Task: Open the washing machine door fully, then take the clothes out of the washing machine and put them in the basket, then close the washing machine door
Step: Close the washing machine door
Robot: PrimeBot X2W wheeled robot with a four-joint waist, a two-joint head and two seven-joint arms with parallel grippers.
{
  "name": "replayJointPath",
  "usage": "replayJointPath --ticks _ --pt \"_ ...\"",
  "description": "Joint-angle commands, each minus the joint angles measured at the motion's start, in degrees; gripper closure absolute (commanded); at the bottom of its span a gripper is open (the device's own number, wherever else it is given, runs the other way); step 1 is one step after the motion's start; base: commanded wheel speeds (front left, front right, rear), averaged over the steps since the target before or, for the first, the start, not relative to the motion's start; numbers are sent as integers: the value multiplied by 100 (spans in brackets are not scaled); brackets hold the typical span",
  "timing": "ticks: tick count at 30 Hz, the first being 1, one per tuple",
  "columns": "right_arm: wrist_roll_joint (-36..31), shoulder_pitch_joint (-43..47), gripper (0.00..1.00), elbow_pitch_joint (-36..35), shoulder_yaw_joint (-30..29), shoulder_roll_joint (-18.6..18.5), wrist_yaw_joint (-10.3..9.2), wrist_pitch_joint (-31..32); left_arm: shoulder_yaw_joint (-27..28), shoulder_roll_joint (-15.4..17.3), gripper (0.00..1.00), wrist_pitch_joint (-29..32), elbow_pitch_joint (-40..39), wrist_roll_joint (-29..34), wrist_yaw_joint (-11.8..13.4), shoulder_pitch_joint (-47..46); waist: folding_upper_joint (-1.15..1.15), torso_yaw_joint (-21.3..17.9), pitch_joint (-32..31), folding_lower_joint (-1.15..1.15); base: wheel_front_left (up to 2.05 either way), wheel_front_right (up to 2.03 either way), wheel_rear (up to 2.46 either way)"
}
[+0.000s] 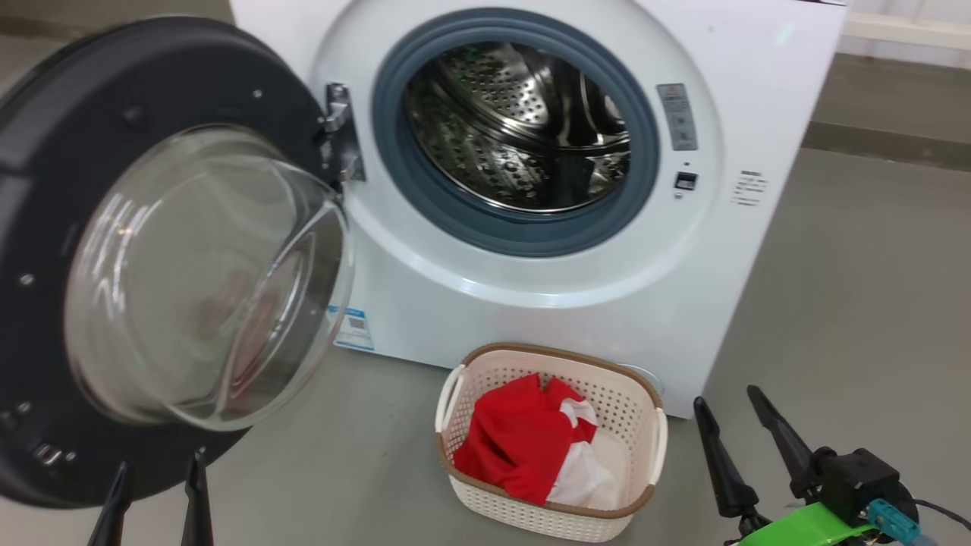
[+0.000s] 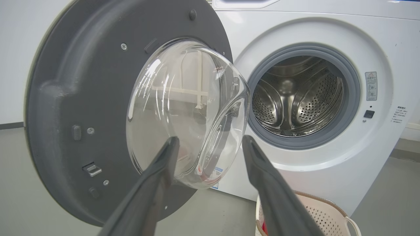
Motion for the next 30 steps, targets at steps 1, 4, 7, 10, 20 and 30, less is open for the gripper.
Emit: replayJointPath --ticks 1,4,7,10,20,30 --pt "50 -297 0 -105 198 -19 37 -37 195 128 0 21 -185 47 41 -137 0 320 -34 0 0 0 0" --pt "71 -326 0 -92 250 -4 37 -37 209 163 0 36 -199 34 51 -146 0 500 -61 0 0 0 0" --pt "80 -392 0 -87 340 6 37 -37 252 167 0 28 -238 8 91 -106 0 606 -27 0 0 0 0" --pt "81 -464 0 -66 398 9 37 -37 297 157 0 13 -271 -4 144 -65 0 642 10 0 0 0 0" --pt "94 -654 0 31 532 -16 37 -37 443 64 0 -51 -358 -108 329 46 0 731 112 0 0 0 0" --pt "111 -598 0 45 533 -52 37 -37 599 119 100 -41 -380 -184 491 -102 0 699 82 0 0 0 0"
